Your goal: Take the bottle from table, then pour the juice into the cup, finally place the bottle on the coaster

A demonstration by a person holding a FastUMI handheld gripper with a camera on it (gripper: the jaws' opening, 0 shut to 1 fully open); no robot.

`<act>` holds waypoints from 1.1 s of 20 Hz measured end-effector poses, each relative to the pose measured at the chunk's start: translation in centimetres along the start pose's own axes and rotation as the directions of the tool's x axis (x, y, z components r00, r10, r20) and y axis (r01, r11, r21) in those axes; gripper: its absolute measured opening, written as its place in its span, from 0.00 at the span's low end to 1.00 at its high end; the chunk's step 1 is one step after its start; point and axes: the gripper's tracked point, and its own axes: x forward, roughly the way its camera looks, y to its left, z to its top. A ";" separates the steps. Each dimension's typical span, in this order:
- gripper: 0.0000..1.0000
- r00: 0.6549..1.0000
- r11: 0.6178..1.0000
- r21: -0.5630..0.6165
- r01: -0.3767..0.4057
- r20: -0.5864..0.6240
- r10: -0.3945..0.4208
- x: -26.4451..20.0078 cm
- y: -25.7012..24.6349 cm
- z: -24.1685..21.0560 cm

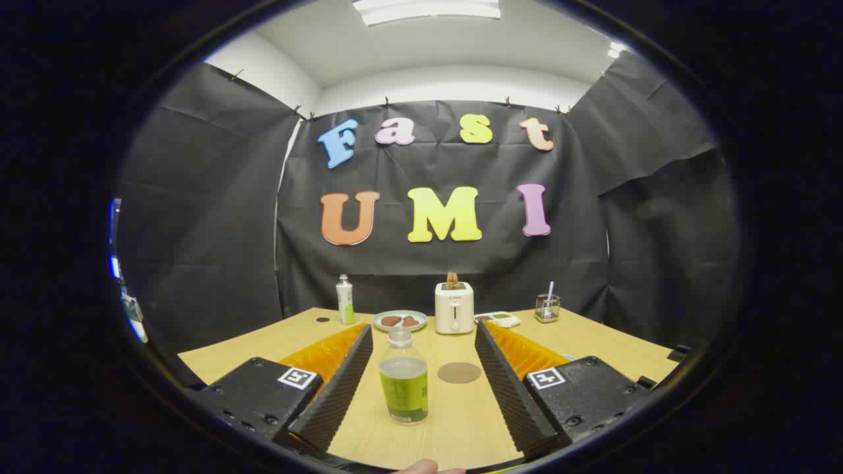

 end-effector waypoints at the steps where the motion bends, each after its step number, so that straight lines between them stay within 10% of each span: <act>1: 1.00 1.000 1.000 -0.004 0.000 -0.002 0.000 0.0 0.0 0.0; 22: 1.00 1.000 1.000 -0.025 -0.012 -0.001 0.012 0.1 0.9 0.3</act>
